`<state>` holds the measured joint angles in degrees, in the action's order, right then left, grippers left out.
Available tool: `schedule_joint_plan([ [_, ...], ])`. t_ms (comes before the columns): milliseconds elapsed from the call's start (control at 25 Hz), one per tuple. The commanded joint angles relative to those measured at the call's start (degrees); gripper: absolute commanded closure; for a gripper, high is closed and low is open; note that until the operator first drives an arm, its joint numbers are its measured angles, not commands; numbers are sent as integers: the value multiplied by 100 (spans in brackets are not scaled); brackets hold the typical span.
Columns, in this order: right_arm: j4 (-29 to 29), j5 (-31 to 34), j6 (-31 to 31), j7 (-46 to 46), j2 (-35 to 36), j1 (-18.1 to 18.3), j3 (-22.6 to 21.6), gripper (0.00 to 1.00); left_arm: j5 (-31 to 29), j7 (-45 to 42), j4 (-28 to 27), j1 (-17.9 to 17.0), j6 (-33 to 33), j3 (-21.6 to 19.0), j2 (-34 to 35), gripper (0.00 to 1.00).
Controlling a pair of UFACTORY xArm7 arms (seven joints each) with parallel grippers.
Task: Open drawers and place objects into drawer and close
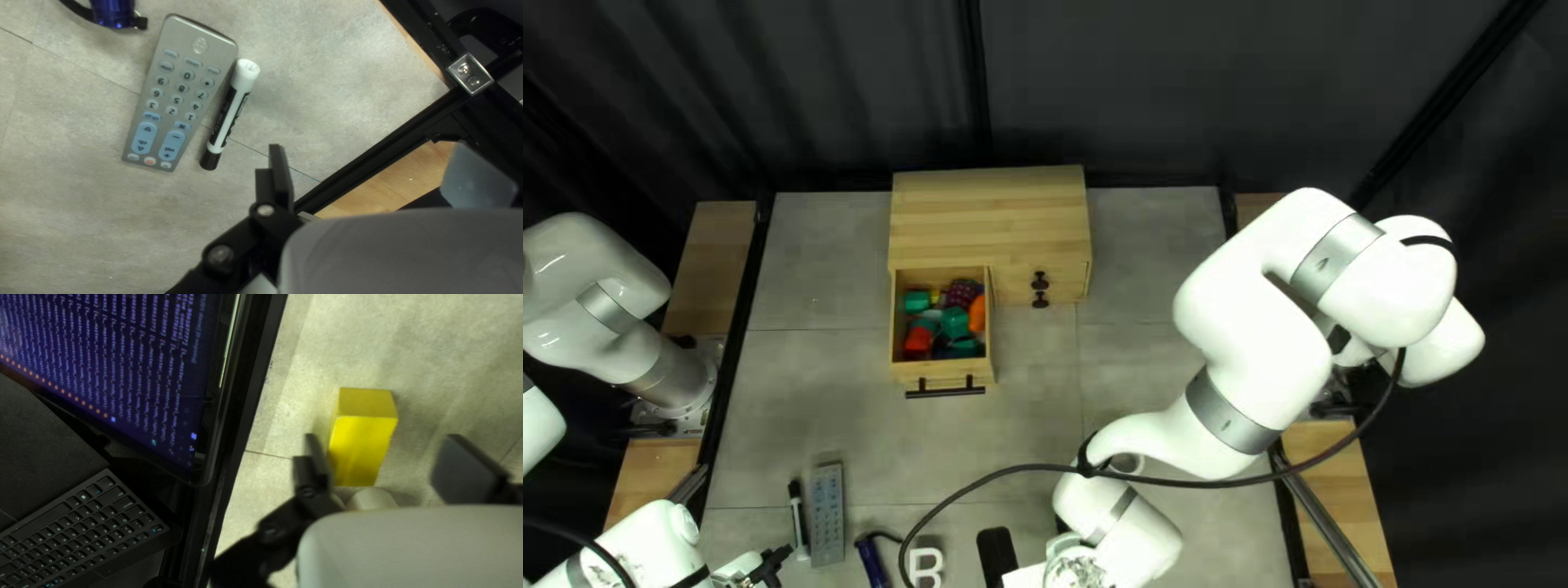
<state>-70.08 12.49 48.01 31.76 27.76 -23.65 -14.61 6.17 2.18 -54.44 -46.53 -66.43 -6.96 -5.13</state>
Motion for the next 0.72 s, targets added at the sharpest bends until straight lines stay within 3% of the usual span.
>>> schedule_joint_plan([
  [40, -200, -83, 357, -69, -98, 42, -14, 86, 0, 0, 0, 0, 0, 0, 0, 0],
  [320, -698, -71, 1380, -235, -526, 130, 53, 92, 0, 0, 0, 0, 0, 0, 0, 0],
  [480, -835, 152, 1995, -436, -995, 294, 227, 92, 0, 0, 0, 0, 0, 0, 0, 0],
  [720, -1393, 503, 2734, -666, -1108, 560, 564, 94, 0, 0, 0, 0, 0, 0, 0, 0],
])
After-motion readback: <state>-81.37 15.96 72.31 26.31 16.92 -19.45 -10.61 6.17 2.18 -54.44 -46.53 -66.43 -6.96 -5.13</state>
